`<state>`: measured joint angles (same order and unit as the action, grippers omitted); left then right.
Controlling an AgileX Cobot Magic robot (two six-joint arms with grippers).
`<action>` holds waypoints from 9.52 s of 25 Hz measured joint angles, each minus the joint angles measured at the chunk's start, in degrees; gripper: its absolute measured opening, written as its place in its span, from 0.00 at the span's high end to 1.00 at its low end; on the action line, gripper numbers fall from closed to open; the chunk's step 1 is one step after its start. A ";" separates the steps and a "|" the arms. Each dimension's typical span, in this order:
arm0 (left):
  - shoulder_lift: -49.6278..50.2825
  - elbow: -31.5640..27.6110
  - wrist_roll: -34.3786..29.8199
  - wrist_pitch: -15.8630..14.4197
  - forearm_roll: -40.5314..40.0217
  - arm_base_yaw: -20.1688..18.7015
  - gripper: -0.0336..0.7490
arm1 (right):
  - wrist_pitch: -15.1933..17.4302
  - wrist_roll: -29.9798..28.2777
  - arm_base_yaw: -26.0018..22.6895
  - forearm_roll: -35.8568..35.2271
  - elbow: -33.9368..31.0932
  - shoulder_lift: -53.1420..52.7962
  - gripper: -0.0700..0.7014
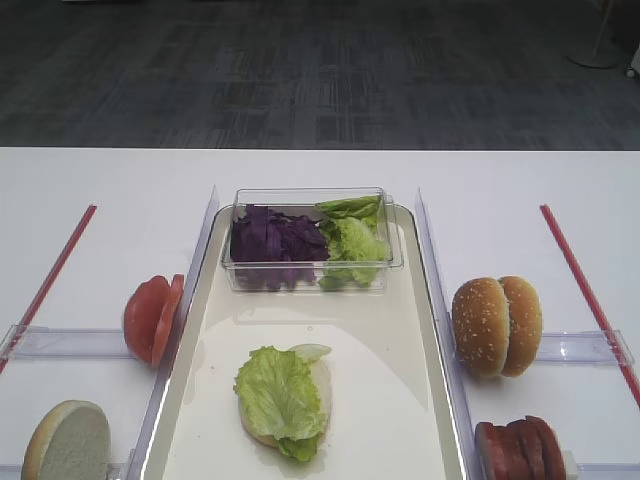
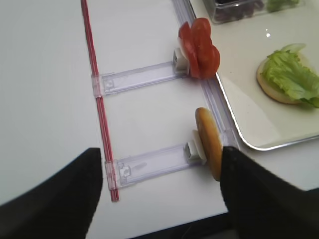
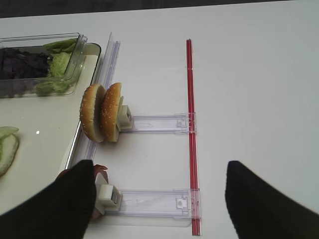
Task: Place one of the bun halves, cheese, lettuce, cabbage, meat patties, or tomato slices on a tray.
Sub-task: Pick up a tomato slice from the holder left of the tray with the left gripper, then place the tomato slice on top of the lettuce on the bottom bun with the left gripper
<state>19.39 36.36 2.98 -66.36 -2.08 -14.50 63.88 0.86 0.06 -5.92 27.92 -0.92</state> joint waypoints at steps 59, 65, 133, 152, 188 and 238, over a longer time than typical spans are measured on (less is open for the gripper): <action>82.12 40.35 34.84 0.72 -14.64 -19.67 0.54 | 0.00 0.13 0.00 0.00 0.00 0.00 0.18; 85.28 40.48 34.84 -0.31 -14.64 -19.77 0.56 | 0.00 0.13 0.00 0.00 0.00 0.00 0.18; 92.51 40.87 34.65 -0.60 -15.35 -19.79 0.88 | 0.10 0.26 0.00 0.00 0.00 0.00 0.18; 81.78 41.10 26.13 0.02 -10.20 -22.72 0.88 | 0.10 0.26 0.00 0.00 0.00 0.00 0.18; 63.57 4.27 -28.92 23.91 65.16 -8.59 0.88 | 0.00 0.26 0.00 0.00 0.00 0.00 0.18; 73.23 -4.85 -62.64 21.52 100.47 -5.29 0.88 | 0.00 0.04 0.00 0.00 0.00 0.00 0.18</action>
<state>92.62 31.51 -59.66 -44.85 98.39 -19.79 63.87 0.90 0.06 -5.92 27.92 -0.92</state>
